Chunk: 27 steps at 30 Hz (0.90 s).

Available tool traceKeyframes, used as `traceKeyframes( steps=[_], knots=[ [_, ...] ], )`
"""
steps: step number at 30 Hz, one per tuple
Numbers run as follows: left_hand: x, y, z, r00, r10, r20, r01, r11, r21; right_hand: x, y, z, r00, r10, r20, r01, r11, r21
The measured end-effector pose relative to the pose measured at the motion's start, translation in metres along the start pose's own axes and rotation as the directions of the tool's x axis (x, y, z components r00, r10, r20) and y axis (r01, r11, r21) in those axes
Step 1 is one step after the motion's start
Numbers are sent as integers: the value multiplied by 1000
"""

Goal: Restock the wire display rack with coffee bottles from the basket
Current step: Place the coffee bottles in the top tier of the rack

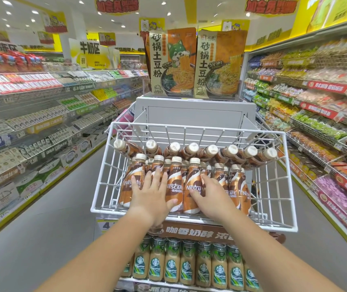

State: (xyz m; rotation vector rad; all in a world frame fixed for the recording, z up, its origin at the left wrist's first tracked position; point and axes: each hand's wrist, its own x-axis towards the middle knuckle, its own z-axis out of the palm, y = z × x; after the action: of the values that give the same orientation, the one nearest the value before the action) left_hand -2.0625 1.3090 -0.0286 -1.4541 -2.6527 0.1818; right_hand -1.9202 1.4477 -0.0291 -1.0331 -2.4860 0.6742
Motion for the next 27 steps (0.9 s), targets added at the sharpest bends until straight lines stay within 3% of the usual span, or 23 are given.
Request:
traceKeyframes(
  steps=[5,8,13,18,27],
  knots=[
    [-21,-14,0,998,48,-35,-47,999,14,-32,-14,-1,994,-79,-78,48,940,-338],
    [-32,-22,-2,992,96,-82,-97,995,1,-52,-25,1,992,-83,-95,35,905,-423],
    [-46,-24,2,968,176,-181,-177,984,13,-84,-28,7,988,-96,-123,20,861,-508],
    [-84,-11,13,960,207,-188,-211,978,0,-130,-19,15,990,-93,-105,27,861,-508],
    [-182,23,54,991,108,-78,-119,981,-156,-211,16,42,983,-158,-93,98,880,-465]
  ],
)
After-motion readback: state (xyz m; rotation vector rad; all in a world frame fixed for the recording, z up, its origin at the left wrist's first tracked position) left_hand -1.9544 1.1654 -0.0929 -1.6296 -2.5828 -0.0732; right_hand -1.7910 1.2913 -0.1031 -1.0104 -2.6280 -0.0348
